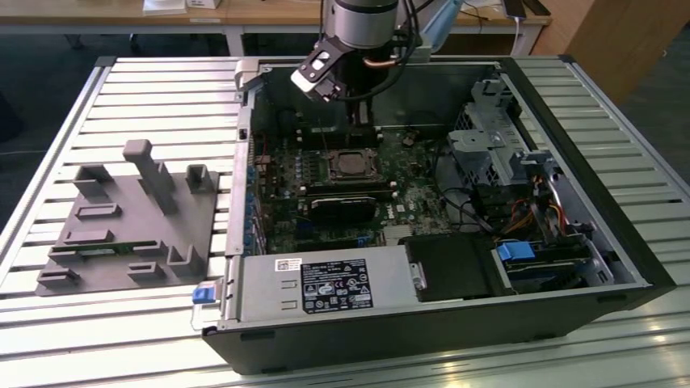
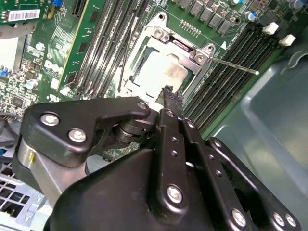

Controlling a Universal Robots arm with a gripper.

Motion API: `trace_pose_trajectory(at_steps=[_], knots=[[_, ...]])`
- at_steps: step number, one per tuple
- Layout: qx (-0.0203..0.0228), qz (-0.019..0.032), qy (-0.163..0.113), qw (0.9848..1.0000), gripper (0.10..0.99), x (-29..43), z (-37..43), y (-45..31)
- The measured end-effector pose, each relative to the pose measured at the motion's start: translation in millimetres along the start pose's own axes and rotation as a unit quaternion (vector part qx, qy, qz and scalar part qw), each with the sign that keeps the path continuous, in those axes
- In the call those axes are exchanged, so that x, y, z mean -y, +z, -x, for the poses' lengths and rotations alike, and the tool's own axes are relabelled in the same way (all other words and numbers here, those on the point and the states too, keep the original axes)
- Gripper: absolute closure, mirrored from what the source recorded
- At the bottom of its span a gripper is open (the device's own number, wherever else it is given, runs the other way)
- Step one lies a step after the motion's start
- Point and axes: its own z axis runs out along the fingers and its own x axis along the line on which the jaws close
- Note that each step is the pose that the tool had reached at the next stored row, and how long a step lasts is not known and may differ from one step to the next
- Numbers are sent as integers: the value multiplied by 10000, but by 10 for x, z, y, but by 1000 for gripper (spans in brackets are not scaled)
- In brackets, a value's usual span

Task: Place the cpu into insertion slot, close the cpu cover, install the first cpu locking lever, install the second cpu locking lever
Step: 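Install the first cpu locking lever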

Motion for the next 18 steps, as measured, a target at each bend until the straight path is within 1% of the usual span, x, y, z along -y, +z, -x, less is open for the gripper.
trace_pose_trajectory(at_steps=[11, 13, 14, 16, 18], knots=[[7, -4, -1, 10000, 980, -3, 4, -156], [7, -3, -7, 10000, 980, -3, 3, -162], [8, -2, -38, 10000, 980, -3, 4, -162], [11, 1, -206, 9998, 980, -3, 4, -163], [13, 5, -385, 9993, 980, -3, 4, -163]])
